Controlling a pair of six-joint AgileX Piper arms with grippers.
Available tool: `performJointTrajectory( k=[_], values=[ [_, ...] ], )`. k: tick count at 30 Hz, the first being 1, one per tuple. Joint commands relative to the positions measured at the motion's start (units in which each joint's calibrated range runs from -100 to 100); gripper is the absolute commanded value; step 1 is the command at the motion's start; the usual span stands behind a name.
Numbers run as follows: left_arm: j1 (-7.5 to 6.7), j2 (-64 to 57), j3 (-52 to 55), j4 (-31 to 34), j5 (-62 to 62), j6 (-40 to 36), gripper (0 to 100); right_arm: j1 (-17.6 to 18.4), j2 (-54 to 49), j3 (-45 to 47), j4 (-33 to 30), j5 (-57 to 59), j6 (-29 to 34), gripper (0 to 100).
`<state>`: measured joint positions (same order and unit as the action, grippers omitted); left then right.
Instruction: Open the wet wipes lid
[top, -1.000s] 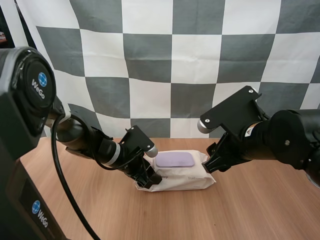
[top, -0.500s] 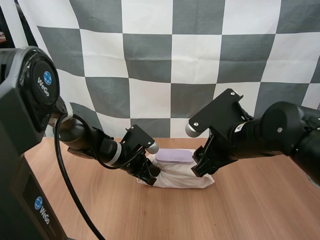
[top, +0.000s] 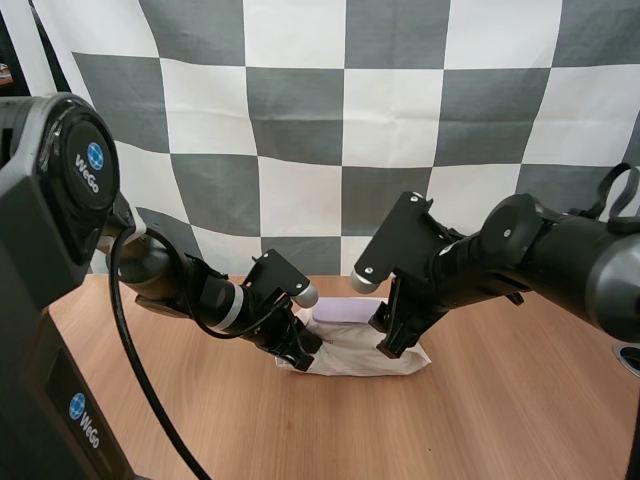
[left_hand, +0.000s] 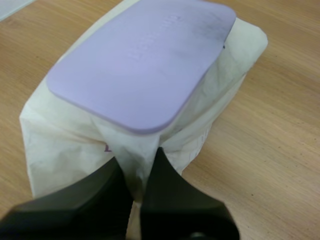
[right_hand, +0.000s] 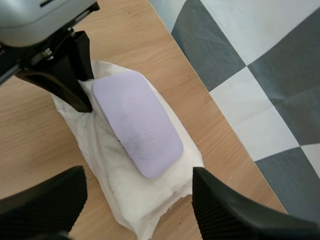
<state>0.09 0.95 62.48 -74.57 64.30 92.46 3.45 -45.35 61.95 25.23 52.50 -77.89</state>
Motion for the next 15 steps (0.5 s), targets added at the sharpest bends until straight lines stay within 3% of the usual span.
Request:
performJointTrajectory(
  k=[1, 15],
  values=[
    [-0.04, 0.0, -0.1, 0.0, 0.0, 0.9, 0, 1.0, 2.7, 0.0, -0.3, -4.5, -1.9, 100],
    [-0.04, 0.0, -0.1, 0.2, 0.0, 0.9, 0, 6.8, 11.0, 0.0, -1.1, -17.7, -1.6, 100]
  ],
)
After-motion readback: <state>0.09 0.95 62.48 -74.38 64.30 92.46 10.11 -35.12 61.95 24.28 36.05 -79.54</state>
